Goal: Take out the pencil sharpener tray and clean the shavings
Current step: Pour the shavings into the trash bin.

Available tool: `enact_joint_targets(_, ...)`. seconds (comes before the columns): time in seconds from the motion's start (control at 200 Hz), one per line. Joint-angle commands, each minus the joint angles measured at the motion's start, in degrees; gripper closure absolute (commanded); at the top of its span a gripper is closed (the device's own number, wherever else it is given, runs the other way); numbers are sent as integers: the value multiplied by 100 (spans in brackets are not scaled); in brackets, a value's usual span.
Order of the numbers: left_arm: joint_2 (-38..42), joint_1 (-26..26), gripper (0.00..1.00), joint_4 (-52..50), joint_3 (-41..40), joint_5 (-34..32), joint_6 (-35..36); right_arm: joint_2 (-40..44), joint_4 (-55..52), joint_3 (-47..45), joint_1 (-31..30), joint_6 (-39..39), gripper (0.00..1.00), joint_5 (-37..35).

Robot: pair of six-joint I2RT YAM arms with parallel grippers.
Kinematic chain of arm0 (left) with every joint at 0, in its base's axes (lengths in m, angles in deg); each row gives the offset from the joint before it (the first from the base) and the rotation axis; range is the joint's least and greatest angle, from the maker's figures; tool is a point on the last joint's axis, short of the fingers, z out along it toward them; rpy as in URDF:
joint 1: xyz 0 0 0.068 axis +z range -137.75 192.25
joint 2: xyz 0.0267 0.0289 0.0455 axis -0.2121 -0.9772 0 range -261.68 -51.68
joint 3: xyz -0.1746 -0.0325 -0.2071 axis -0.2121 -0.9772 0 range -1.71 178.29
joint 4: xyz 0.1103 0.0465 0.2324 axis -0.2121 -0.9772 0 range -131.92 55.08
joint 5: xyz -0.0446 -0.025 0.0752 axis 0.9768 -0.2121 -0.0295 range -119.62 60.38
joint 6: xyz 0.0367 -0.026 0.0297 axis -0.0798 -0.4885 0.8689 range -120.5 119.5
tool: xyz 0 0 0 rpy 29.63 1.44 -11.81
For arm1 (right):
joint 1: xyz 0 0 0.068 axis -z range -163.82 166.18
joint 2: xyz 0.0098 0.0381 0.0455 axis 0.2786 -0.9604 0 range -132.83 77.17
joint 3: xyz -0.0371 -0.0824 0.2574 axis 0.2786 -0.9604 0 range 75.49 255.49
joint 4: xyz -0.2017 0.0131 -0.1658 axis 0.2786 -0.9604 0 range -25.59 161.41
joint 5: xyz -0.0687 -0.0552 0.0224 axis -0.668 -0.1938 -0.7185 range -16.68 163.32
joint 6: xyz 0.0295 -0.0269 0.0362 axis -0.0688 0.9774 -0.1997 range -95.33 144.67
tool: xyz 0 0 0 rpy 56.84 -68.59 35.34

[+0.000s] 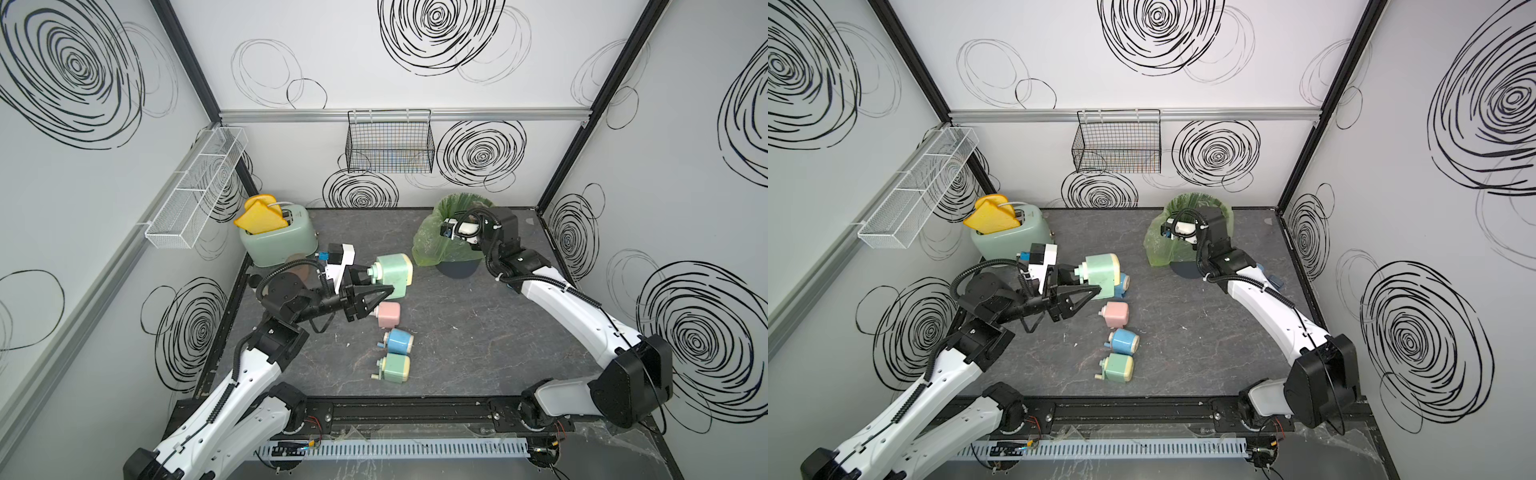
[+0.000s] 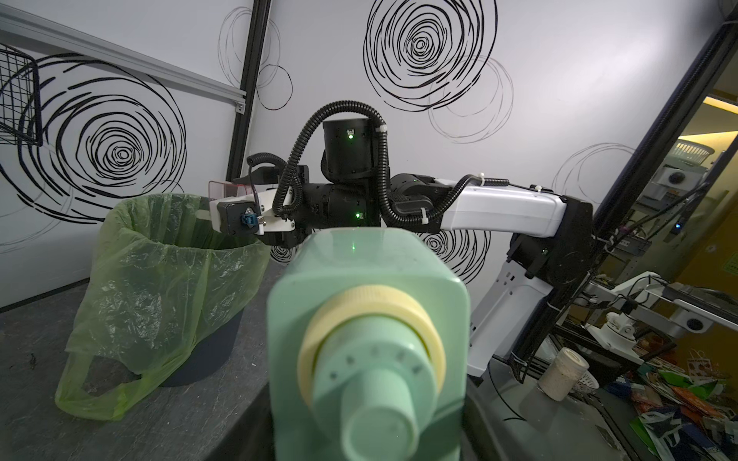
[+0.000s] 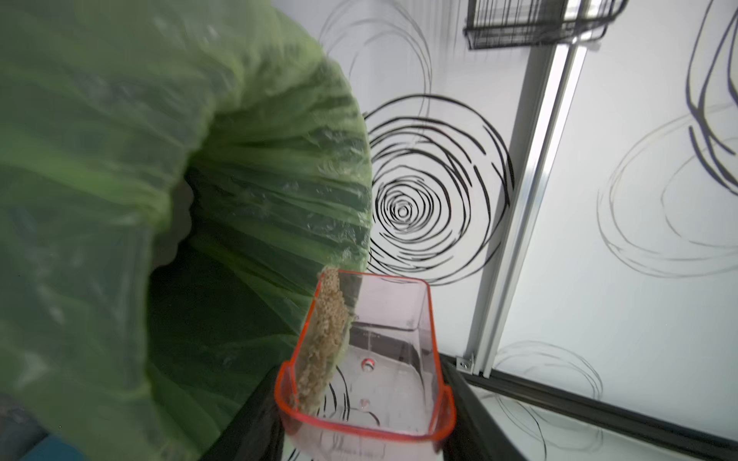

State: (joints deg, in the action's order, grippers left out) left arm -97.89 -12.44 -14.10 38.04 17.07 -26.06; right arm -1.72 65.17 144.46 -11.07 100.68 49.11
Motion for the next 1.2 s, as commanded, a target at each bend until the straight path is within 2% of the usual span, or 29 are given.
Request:
enact_joint_targets(0.0, 78, 9, 60, 355, 23, 74, 20, 108, 204, 284, 397, -344, 63, -179)
enact_joint_targets(0.05, 144, 16, 60, 260, 9, 24, 86, 27, 469, -20, 514, 361, 61, -834)
enact_joint_targets(0.095, 134, 6, 60, 330, -10, 39, 58, -24, 415, -112, 222, 665, 62, -808)
enact_joint_targets(0.155, 28, 1, 60, 529, -15, 106, -76, -52, 357, 135, -301, 78, 63, -266)
enact_joint_targets(0.215, -6, 7, 60, 526, -2, 138, -91, -82, -348, 565, -116, -373, 62, -45)
enact_joint_targets(0.29, 97, 5, 60, 345, -9, 73, 22, 51, 517, 32, 437, 215, 61, -712)
enact_joint_targets(0.34, 119, -5, 60, 356, -19, 55, 29, 110, 656, -121, 279, 567, 61, -708)
enact_joint_targets(0.4, 33, -5, 60, 486, -20, 95, -54, 102, 374, 141, -240, 108, 62, -249)
enact_joint_targets(0.45, -33, -8, 60, 535, 1, 137, -102, 95, -117, 424, -229, -316, 61, 21)
enact_joint_targets(0.495, -1, -7, 60, 482, -2, 149, -76, 85, 98, 322, 59, -274, 61, -373)
enact_joint_targets(0.55, 104, -9, 60, 375, -26, 83, 10, 78, 716, -48, 209, 255, 61, -845)
enact_joint_targets(0.595, 130, -10, 60, 370, -37, 59, 20, 67, 615, -85, -9, 421, 61, -713)
enact_joint_targets(0.68, 35, -7, 60, 423, -3, 117, -27, 76, 97, 289, -30, -298, 61, -217)
enact_joint_targets(0.735, 64, -6, 60, 389, 7, 117, -4, 52, 397, 165, 225, -174, 60, -614)
enact_joint_targets(0.78, 105, -10, 60, 353, -17, 87, 24, -21, 582, 28, 129, 255, 60, -860)
enact_joint_targets(0.825, 81, -10, 60, 377, -28, 76, 4, -47, 390, 46, -95, 320, 61, -680)
enact_joint_targets(0.885, 14, -10, 60, 436, -9, 123, -44, -6, 146, 286, -19, -234, 61, -325)
enact_joint_targets(0.93, 41, -13, 60, 390, 6, 132, -9, -29, 395, 288, 266, -361, 61, -682)
enact_joint_targets(0.99, 119, -10, 61, 294, -8, 78, 60, -131, 624, 139, 247, 158, 60, -1074)
enact_joint_targets(1.041, 98, -21, 60, 328, -20, 81, 41, -98, 376, 76, -98, 312, 61, -680)
enact_joint_targets(1.106, 18, -11, 60, 442, -6, 144, -39, 12, 107, 297, -82, -391, 60, -164)
enact_joint_targets(1.146, 37, -14, 61, 400, 6, 150, -25, 15, 191, 318, 231, -522, 61, -456)
enact_joint_targets(1.196, 122, -14, 60, 281, -2, 84, 61, -2, 604, 66, 401, -72, 59, -923)
